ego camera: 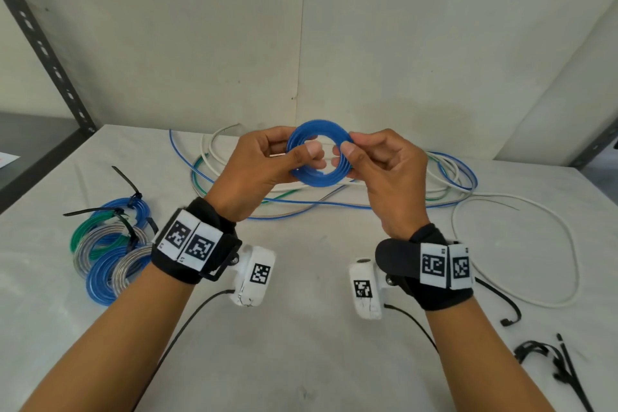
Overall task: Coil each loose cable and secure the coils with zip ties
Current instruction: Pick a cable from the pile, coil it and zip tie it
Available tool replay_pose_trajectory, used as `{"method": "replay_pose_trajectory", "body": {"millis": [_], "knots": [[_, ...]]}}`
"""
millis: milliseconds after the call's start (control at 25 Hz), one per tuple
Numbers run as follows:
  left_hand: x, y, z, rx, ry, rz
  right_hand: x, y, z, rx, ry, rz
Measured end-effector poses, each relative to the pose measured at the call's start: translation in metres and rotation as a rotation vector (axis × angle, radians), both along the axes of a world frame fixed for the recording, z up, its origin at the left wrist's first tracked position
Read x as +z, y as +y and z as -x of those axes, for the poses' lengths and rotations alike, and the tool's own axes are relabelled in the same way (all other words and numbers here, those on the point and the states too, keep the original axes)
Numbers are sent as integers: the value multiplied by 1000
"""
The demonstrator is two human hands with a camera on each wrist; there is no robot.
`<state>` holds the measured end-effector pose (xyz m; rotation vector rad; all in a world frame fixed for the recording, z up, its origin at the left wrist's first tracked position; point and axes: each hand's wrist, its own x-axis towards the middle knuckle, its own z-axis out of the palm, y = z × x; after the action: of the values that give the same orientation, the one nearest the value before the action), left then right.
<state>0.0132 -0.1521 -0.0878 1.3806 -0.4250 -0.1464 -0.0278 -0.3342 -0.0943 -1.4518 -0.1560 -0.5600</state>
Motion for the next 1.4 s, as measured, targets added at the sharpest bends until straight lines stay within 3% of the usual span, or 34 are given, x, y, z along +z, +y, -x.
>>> {"method": "replay_pose_trajectory", "body": {"millis": [120, 240, 560, 800, 1080, 1400], "knots": [[4, 12, -4, -59, -82, -198, 2, -9, -1, 52, 1, 123], [7, 20, -4, -91, -70, -262, 4, -12, 0, 99, -9, 195], [8, 21, -4, -19, -77, -182, 6, -9, 3, 66, -14, 334], [9, 20, -4, 1, -53, -127, 0, -1, 3, -20, -19, 257], [7, 20, -5, -8, -55, -131, 4, 0, 5, 25, 40, 220], [19, 1, 8, -143, 166, -114, 14, -15, 19, 83, 91, 264]]}}
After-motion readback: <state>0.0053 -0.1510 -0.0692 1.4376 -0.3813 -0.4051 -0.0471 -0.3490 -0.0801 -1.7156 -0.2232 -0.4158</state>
